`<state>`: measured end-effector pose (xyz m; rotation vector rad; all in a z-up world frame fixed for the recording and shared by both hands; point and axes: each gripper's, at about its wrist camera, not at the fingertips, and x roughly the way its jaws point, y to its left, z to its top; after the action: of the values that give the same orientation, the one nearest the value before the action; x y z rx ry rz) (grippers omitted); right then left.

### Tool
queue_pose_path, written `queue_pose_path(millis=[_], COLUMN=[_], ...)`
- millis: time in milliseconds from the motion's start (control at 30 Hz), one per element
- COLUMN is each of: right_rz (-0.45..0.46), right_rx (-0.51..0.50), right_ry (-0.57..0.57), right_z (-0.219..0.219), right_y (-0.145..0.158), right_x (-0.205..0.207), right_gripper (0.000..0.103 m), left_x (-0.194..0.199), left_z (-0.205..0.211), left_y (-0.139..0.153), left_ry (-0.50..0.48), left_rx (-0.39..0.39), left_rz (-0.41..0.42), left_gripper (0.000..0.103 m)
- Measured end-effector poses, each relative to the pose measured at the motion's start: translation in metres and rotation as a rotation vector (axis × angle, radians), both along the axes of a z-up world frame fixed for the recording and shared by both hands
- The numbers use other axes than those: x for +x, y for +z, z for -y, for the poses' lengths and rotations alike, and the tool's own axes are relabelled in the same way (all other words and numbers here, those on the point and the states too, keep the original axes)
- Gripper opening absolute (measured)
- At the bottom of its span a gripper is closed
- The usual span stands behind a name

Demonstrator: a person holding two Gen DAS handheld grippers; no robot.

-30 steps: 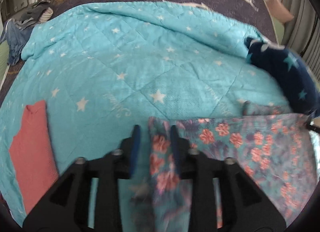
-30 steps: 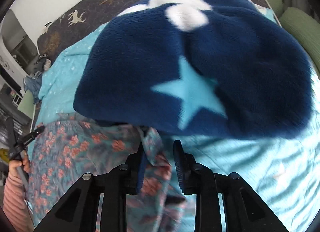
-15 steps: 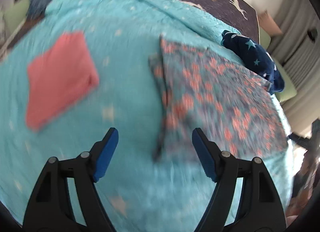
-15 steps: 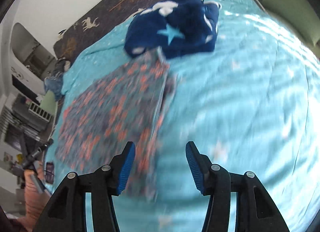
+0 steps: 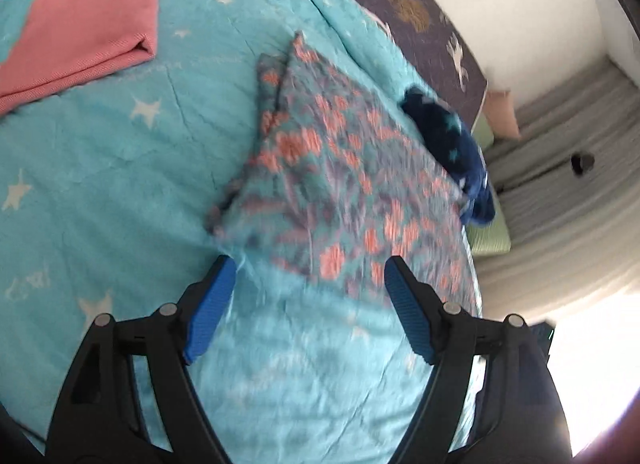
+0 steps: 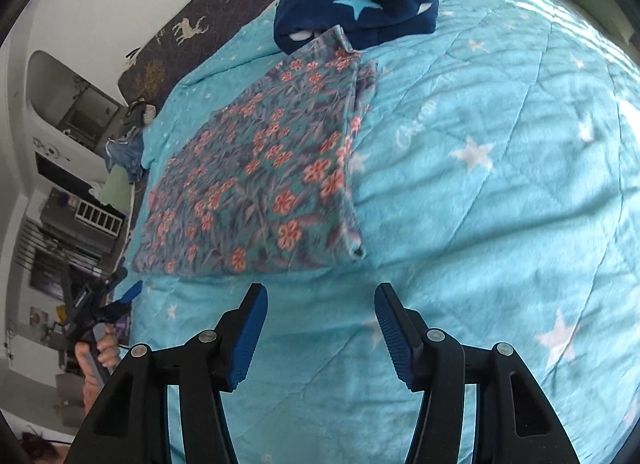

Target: Fold small clothes

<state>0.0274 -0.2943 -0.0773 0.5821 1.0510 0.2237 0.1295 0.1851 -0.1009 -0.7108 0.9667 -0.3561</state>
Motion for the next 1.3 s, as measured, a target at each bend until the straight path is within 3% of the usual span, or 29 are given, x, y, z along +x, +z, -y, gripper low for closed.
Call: queue_pose_path(millis=[33,67,100,133,233,367,400,467,533,700,800,933,1033,1133,1167,1200,1267,1300], right_rz=[-0.007,-0.009,-0.009,-0.006,0.001,0.003,0.003,-0.011,0.01,0.126,0.132,0.08,0.044,-0.011,-0.023,-0.035,-0.037,-0.027], right_rx=[0.053,0.096,0.143,0.206,0.324,0.45,0.447,0.367,0.353,0.203,0.187,0.18,0.133,0.134,0.156,0.18,0.206,0.206], right_ry=[0.0,0.001,0.002,0.0,-0.047,-0.18,-0.214,-0.28,-0.304,-0.27,-0.276,-0.264,-0.247,-0.229,-0.224,-0.22,-0.229,-0.228], right_z=[-0.001,-0.002,-0.003,-0.004,-0.002,0.01,0.013,0.015,0.014,0.012,0.024,0.035,0.033,0.036,0.037,0.037,0.035,0.034], right_y=[-0.004,-0.008,-0.012,-0.016,-0.029,-0.04,-0.039,-0.036,-0.028,0.022,0.036,0.026,0.012,-0.003,-0.006,-0.011,-0.015,-0.016], right_x=[0.001,0.002,0.003,0.006,0.017,0.037,0.04,0.047,0.045,0.022,0.004,-0.023,-0.031,-0.034,-0.034,-0.034,-0.035,-0.034], right_gripper=[0.058,0.058,0.058,0.058,0.058,0.058,0.043,0.004,0.003,0.003,0.003,0.003,0.006,0.014,0.026,0.047,0.061,0.061], left_x=[0.003,0.007,0.01,0.014,0.013,0.005,0.004,-0.003,-0.009,-0.04,-0.06,-0.086,-0.091,-0.093,-0.093,-0.091,-0.087,-0.084], left_z=[-0.003,-0.006,-0.009,-0.012,-0.013,-0.005,-0.005,-0.01,-0.008,-0.002,0.002,-0.002,-0.003,0.011,0.015,0.02,0.027,0.029], left_y=[-0.001,-0.004,-0.008,-0.014,-0.025,-0.013,-0.01,-0.003,0.007,0.026,0.026,0.008,-0.001,0.007,0.008,0.009,0.008,0.006], left_ry=[0.034,0.086,0.126,0.155,0.214,0.224,0.225,0.221,0.214,0.157,0.12,0.121,0.139,0.117,0.109,0.097,0.085,0.086], left_rx=[-0.017,-0.035,-0.055,-0.077,-0.143,-0.104,-0.107,-0.119,-0.112,-0.045,0.003,0.02,0.047,0.148,0.169,0.187,0.198,0.193], left_rz=[-0.002,-0.009,-0.019,-0.043,-0.053,0.009,0.021,0.053,0.092,0.122,0.102,0.041,0.024,0.057,0.061,0.06,0.04,0.03], left_gripper=[0.069,0.051,0.04,0.019,0.012,0.008,0.008,0.007,0.006,0.006,0.006,0.007,0.009,0.009,0.013,0.018,0.044,0.046])
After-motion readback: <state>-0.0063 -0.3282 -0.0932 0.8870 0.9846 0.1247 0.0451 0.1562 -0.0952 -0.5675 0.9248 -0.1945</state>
